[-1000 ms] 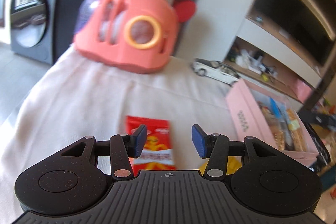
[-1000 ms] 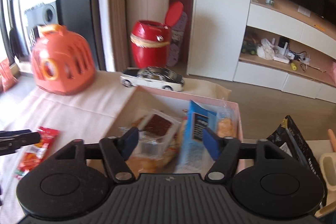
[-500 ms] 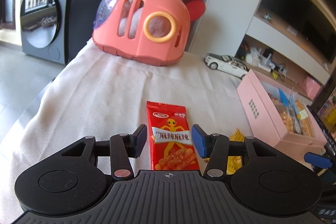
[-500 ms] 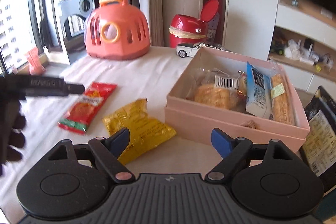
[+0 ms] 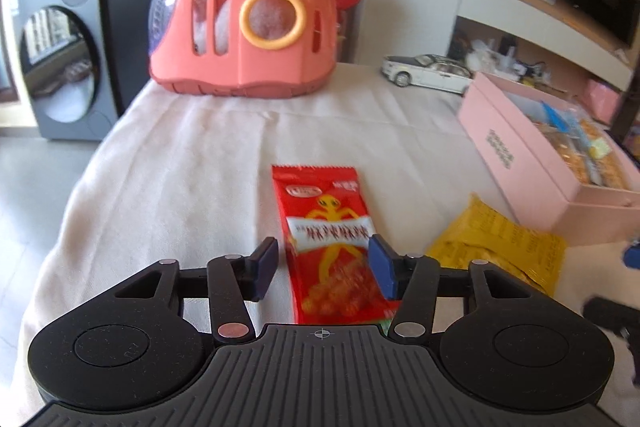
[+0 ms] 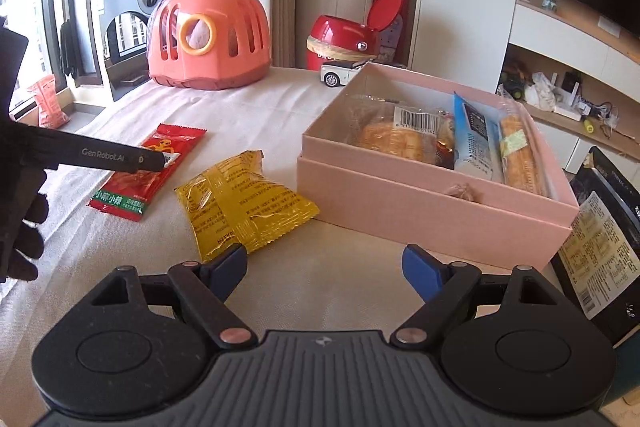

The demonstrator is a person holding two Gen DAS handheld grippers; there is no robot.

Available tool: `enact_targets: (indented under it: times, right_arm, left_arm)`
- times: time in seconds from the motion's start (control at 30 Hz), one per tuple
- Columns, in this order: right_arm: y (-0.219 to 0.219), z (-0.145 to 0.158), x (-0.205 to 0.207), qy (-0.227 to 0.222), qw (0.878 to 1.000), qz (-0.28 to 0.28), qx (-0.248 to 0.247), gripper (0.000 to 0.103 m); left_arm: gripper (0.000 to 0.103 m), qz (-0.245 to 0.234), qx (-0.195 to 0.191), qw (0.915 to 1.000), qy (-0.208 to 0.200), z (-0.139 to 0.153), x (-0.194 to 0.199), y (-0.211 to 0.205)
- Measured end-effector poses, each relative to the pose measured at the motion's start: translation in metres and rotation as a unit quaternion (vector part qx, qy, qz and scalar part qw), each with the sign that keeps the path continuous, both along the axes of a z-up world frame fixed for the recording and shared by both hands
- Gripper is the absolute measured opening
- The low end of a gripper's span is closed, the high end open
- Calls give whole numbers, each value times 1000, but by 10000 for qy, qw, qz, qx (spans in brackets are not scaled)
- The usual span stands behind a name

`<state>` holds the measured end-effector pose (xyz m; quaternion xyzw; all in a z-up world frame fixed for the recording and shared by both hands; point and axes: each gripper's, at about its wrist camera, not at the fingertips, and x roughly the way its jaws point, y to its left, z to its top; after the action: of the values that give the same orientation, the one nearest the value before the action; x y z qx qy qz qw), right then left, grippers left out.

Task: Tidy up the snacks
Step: 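Grasp the red spicy snack packet with the left tool, then grasp the yellow packet with the right tool while the left holds the red packet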

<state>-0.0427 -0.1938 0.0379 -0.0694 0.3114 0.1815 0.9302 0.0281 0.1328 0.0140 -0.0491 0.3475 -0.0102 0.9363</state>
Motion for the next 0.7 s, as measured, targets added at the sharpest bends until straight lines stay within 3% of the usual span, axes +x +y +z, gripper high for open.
enact_targets:
  times: [0.23, 0.37, 0.57, 0.7]
  right_arm:
    - [5, 6, 5, -36, 10000, -30, 1, 85]
    - [8, 7, 21, 11, 9994, -285, 179, 85]
    - [9, -2, 53, 458, 9924, -896, 709, 87]
    - [17, -9, 48, 711, 9941, -324, 751, 87]
  left_arm:
    - [49, -329, 170, 9993, 79, -1, -43, 1]
    - [48, -283, -3, 9996, 90, 1, -54, 7]
    - [48, -163, -329, 9993, 60, 4, -55, 16]
    - [48, 84, -672, 9975, -187, 16, -51, 28]
